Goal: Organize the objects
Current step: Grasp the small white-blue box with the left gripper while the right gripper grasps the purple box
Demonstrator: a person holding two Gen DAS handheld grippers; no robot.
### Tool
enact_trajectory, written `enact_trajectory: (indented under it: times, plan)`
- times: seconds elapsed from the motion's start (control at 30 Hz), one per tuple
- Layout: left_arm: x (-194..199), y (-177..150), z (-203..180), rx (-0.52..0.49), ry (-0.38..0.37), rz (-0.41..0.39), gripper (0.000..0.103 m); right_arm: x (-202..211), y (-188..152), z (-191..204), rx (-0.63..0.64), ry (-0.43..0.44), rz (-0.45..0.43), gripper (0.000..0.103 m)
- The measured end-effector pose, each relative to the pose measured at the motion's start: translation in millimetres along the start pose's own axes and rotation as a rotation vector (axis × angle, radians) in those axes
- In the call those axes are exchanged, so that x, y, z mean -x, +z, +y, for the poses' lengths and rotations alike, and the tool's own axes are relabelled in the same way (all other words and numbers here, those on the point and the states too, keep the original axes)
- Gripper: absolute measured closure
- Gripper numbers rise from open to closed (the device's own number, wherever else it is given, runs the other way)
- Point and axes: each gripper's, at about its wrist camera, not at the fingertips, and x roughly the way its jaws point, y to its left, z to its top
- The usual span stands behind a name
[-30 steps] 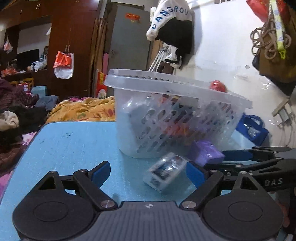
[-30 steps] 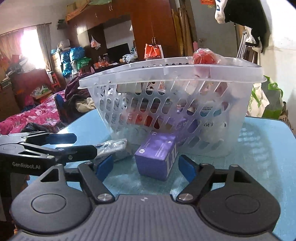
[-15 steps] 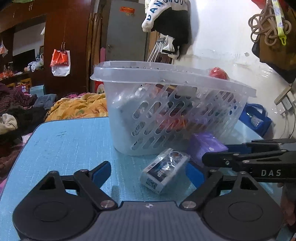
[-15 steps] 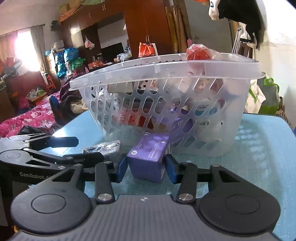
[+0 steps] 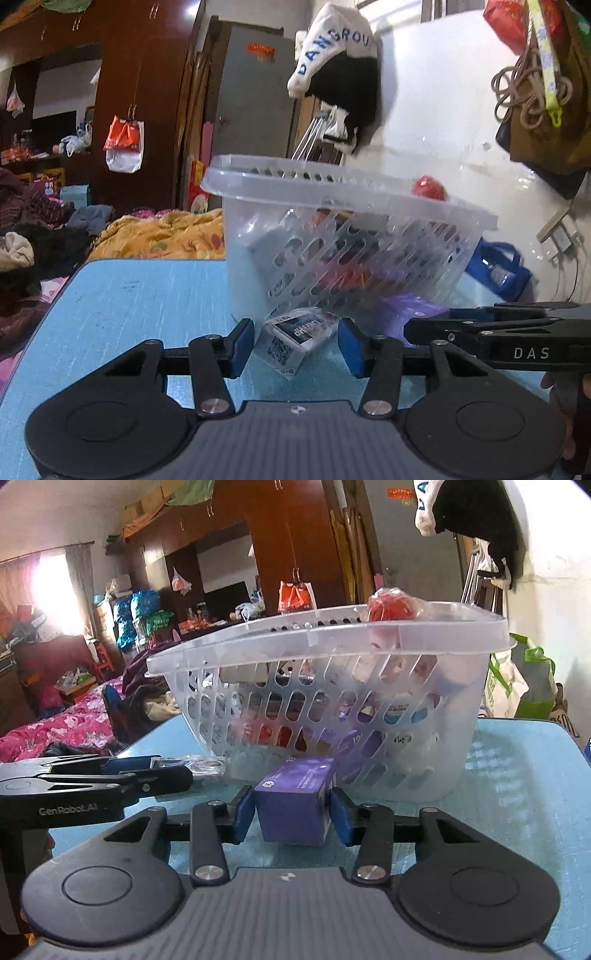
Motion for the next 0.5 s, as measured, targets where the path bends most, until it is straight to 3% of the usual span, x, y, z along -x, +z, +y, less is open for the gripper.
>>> enact_trajectory:
  times: [0.5]
  plan:
    - [14.4,-1.7,2.2,0.013,-0.035,-0.081,0.051,12.8,-3.8,-2.3,-0.025,0.057,-0.057,0.056]
